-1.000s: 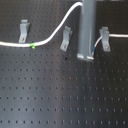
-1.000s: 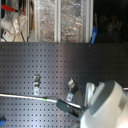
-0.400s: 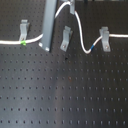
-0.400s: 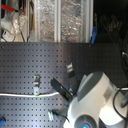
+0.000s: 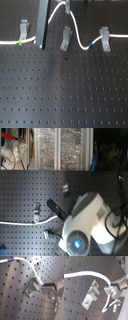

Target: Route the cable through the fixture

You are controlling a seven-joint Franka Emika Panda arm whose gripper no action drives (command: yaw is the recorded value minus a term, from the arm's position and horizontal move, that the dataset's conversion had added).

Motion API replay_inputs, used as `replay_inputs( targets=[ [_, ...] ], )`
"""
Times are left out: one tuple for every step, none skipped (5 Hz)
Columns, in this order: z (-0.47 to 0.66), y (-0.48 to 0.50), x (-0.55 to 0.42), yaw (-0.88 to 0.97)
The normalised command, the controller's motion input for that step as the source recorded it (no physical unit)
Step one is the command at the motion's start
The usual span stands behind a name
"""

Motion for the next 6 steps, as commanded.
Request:
replay_inputs(
  targets=[
    [0.26, -0.232, -0.404, -0.3],
    [0.07, 0.198, -0.26, -0.32],
    [-0.14, 0.442, 0.108, 0.17],
    [-0.09, 0.282, 0.141, 0.48],
    [0.1, 0.086, 0.037, 0.23],
    [0.46, -0.096, -0.381, -0.28]
  ],
)
